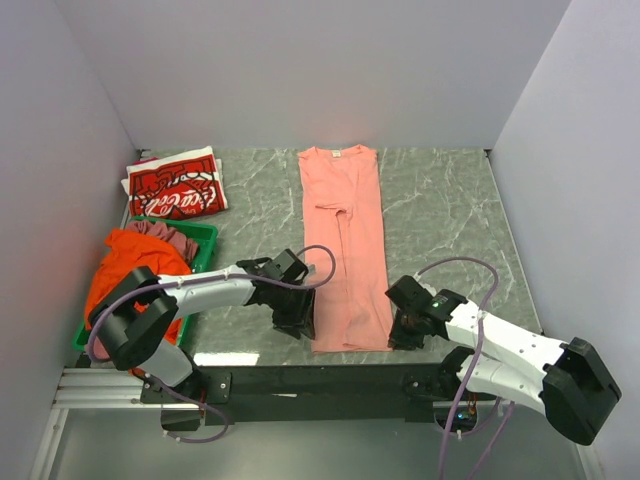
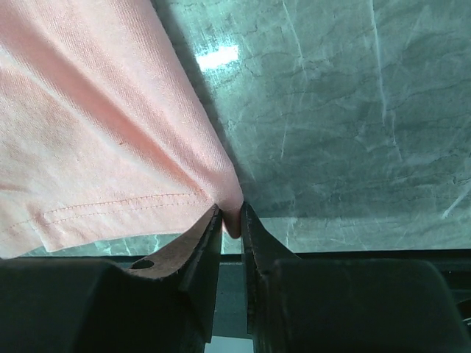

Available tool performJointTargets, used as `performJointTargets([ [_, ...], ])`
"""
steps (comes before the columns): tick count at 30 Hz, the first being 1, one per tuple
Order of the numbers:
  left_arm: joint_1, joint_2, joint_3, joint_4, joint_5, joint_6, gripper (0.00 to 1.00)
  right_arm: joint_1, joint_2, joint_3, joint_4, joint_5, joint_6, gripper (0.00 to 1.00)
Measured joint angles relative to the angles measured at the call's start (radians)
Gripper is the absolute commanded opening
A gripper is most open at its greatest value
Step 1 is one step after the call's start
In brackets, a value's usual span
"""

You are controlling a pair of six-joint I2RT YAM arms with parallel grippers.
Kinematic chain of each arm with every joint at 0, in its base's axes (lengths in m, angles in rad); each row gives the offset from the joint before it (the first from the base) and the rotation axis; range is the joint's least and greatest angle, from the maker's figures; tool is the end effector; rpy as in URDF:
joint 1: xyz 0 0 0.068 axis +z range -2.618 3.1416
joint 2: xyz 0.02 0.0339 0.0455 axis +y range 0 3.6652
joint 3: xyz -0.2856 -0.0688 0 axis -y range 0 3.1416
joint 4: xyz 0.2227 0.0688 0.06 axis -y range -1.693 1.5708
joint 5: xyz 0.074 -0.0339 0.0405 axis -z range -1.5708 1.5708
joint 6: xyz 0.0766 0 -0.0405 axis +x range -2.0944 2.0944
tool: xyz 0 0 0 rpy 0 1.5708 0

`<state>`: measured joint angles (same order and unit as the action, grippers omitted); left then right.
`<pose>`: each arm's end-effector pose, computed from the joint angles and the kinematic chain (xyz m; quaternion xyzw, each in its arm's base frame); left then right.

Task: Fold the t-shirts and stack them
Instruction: Fold the tshirt

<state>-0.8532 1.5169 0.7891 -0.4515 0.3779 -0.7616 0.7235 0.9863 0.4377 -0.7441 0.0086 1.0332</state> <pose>0.1538 -0.2191 0.1611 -0.0806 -0.9608 0.2654 0.0010 0.0942 0.0823 0.1419 0.1533 0.9784 0.1040 0.0918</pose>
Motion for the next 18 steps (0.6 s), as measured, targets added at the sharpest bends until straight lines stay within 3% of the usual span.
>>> performJointTargets([
  [9,-0.026,0.037,-0.011,0.044,0.024,-0.019,0.43,0.0,0.014,0.007,0.0,-0.002,-0.003,0.23],
  [18,-0.049,0.06,-0.021,0.069,0.029,-0.041,0.43,-0.002,0.014,0.007,-0.001,-0.003,-0.001,0.23],
])
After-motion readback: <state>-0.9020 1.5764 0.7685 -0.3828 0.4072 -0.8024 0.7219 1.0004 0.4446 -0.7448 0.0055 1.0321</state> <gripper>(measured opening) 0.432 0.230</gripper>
